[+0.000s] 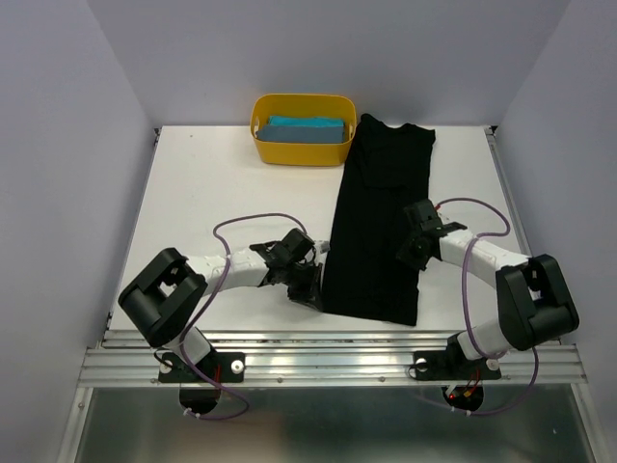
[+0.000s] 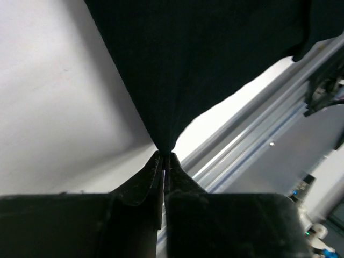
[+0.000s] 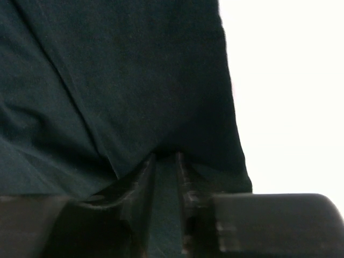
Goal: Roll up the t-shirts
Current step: Roll the T-shirt to the center of the board.
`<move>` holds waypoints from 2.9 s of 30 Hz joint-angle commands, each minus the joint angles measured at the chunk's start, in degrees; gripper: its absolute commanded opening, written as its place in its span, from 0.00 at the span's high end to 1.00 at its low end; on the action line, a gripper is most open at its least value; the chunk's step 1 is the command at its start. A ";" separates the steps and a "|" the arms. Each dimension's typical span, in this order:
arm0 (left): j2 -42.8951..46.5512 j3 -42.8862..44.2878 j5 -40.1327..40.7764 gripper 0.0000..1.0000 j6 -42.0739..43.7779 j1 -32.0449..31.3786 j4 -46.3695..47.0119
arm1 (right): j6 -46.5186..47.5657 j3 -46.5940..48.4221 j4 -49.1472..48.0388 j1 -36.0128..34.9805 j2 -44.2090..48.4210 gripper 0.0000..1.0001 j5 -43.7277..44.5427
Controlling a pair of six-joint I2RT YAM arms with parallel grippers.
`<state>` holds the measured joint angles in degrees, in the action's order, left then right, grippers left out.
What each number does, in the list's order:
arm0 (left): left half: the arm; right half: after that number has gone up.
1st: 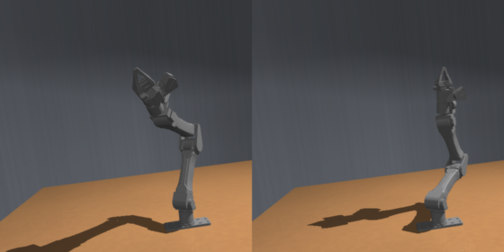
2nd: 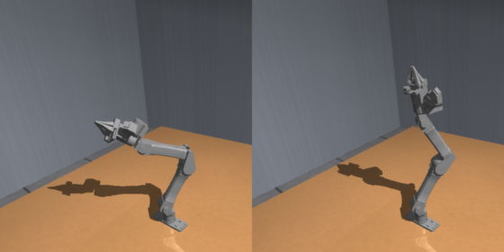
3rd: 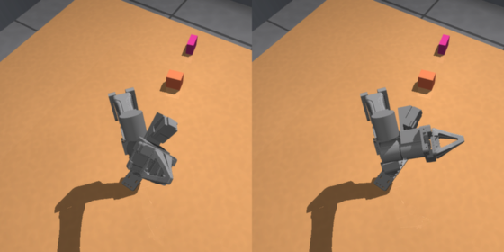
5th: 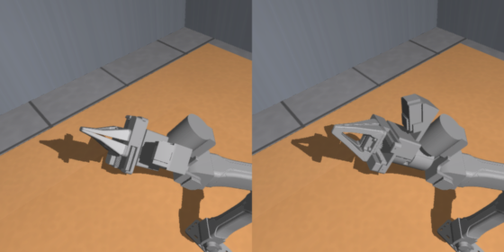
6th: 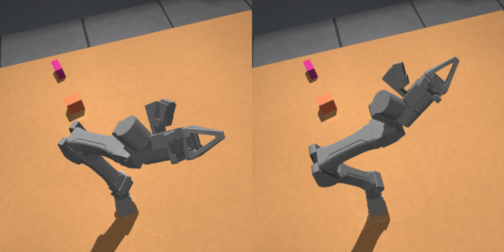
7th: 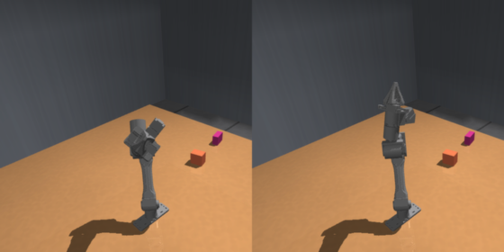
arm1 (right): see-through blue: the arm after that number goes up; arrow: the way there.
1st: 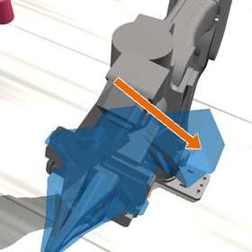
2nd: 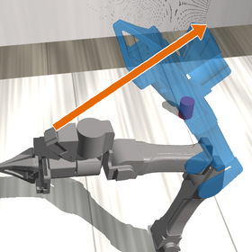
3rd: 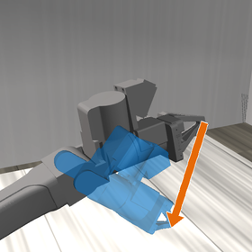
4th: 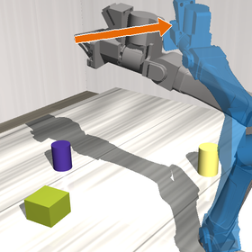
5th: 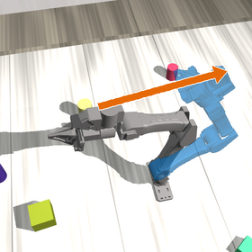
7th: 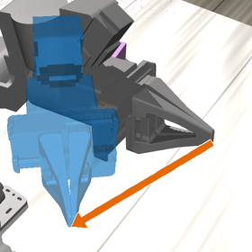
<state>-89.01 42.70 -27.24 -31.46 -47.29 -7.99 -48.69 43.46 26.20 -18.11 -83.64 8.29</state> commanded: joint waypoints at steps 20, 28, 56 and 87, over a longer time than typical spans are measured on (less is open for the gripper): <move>8.24 0.37 8.78 0.62 -3.51 -0.53 -5.02 | -3.52 -9.36 28.29 0.62 32.04 0.38 -9.68; 5.95 -0.77 7.65 0.60 -6.50 -0.53 -0.72 | -2.64 -14.98 27.33 0.62 33.54 0.39 -13.64; 0.24 -1.48 5.27 0.72 -7.39 -0.53 2.28 | -1.06 -17.01 20.47 0.62 31.17 0.64 -14.62; -2.22 -0.25 4.48 1.00 -6.86 -0.53 2.10 | 0.35 -15.69 22.23 0.62 31.16 0.99 -13.21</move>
<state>-90.61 41.36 -23.75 -39.46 -47.53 -4.69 -49.25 25.45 48.84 -17.96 -52.99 -4.93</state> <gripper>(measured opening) 0.018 0.035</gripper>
